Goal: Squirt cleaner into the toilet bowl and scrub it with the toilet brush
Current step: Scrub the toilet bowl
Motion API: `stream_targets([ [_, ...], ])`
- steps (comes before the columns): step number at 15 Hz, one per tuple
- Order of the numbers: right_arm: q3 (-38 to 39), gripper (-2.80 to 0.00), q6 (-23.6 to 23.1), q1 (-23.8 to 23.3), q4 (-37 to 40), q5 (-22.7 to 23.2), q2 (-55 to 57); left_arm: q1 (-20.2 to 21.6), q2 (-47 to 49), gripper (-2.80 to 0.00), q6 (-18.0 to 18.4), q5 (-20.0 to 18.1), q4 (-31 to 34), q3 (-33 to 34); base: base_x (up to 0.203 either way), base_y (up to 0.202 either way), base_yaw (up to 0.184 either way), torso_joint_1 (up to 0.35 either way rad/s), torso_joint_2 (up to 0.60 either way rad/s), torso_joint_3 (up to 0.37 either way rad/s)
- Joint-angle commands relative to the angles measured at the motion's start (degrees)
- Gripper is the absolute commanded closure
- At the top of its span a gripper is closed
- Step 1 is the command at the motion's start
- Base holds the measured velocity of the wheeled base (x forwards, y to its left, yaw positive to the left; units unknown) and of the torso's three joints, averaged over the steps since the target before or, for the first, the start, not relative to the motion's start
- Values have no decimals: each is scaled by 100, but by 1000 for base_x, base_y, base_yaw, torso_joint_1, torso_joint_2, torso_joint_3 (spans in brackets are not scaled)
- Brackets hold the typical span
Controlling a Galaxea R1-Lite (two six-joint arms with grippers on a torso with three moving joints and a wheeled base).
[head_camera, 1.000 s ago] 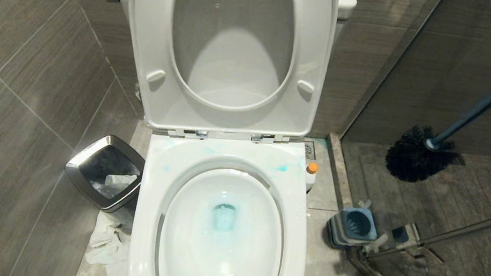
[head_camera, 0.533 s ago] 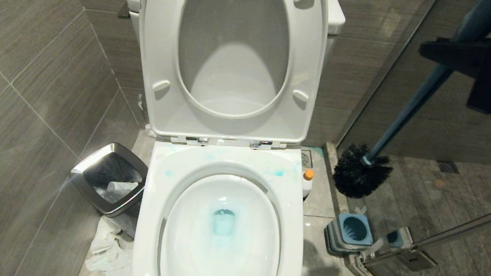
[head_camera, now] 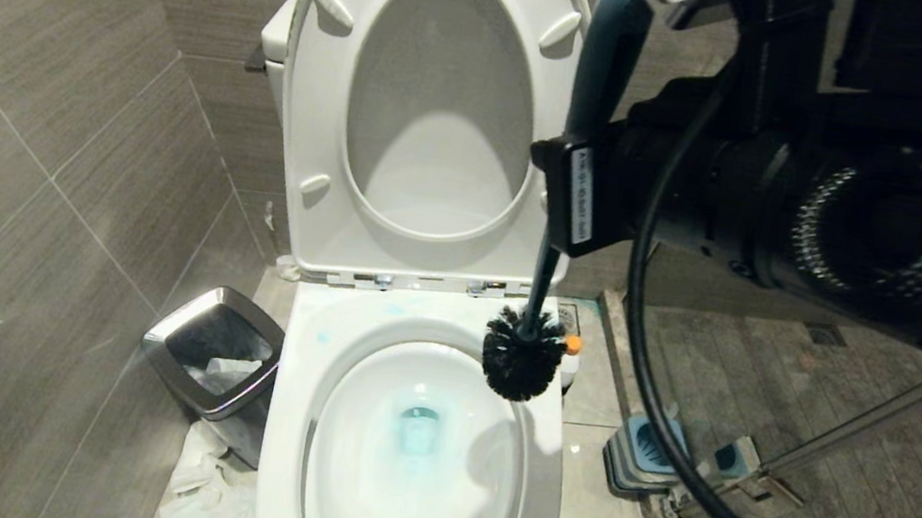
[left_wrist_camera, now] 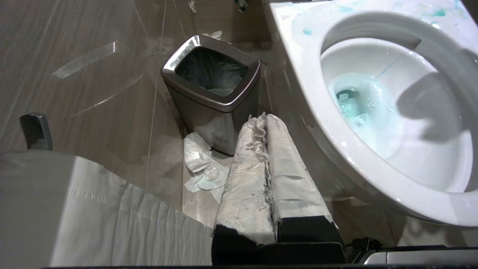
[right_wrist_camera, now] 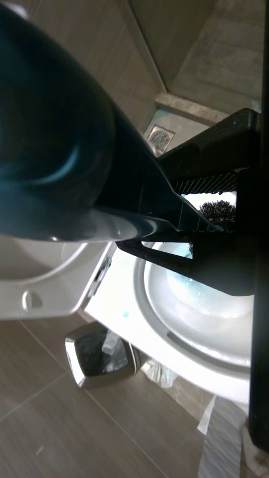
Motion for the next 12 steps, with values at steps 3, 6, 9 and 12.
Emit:
stream_targets([
  [3, -123, 0, 229, 68, 11, -38, 641, -2, 9, 0, -15, 0, 1, 0, 0, 0, 0, 7, 2, 64],
  [6, -143, 0, 446, 60, 10, -38, 1001, -2, 9, 0, -15, -9, 1, 0, 0, 0, 0, 0, 0, 0],
  [9, -244, 0, 781, 48, 3, -34, 1561, -2, 9, 0, -15, -9, 8, 0, 0, 0, 0, 0, 0, 0],
  [12, -588, 0, 1027, -67, -10, -30, 2313, -2, 9, 0, -15, -1, 1, 0, 0, 0, 0, 0, 0, 0],
])
